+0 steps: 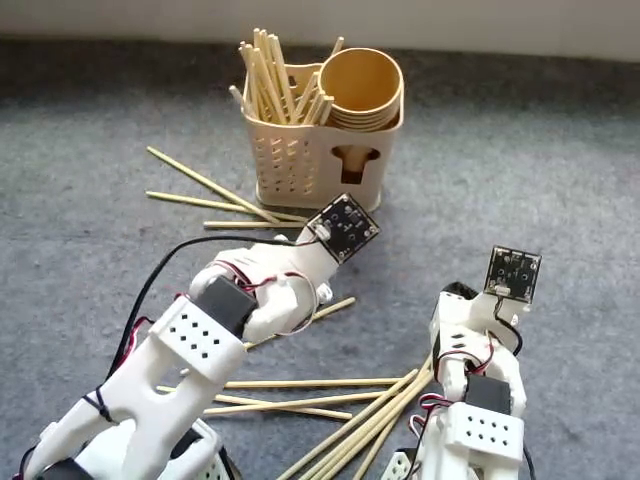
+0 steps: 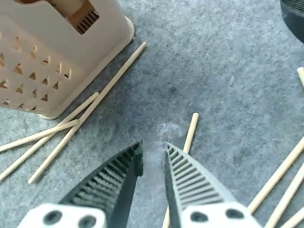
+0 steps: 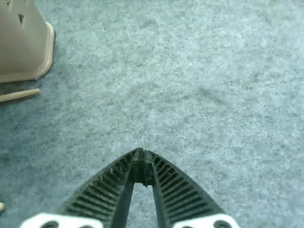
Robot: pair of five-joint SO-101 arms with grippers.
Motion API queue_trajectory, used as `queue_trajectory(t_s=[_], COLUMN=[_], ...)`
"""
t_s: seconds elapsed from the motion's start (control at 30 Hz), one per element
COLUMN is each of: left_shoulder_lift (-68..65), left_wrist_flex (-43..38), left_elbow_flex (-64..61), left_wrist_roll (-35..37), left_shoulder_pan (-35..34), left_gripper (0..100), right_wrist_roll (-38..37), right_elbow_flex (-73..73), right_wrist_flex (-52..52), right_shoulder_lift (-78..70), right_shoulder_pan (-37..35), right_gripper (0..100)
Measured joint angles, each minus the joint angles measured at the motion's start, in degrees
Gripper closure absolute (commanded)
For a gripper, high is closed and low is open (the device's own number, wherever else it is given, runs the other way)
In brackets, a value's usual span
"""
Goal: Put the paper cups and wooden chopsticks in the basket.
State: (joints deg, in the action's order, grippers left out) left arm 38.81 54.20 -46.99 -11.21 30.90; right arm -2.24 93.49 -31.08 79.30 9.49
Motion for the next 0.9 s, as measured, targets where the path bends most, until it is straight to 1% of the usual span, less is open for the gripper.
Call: queue_trajectory(t_s=[0.1,0.27,0.43,0.57,0.9], left_shoulder_lift=[0.0,-1.58,-10.29,-16.62,-25.41], left_wrist_flex=[0.0,0.0,-0.35,-0.35,-0.62], left_elbow_flex=[0.0,0.0,1.41,3.43,5.63], left_wrist_roll=[0.0,0.0,0.0,0.0,0.0], left_shoulder_pan=[0.97,0.62,2.02,2.55,2.64], left_gripper=[93,93,92,86,86], right_wrist_roll=[0.0,0.0,0.0,0.0,0.0], right_elbow_flex=[0.0,0.0,0.0,0.0,0.0], right_wrist_flex=[0.0,0.0,0.0,0.0,0.0], right_shoulder_lift=[0.0,0.0,0.0,0.0,0.0], right_shoulder_pan=[0.0,0.0,0.0,0.0,0.0], right_gripper=[99.2,99.2,99.2,99.2,99.2])
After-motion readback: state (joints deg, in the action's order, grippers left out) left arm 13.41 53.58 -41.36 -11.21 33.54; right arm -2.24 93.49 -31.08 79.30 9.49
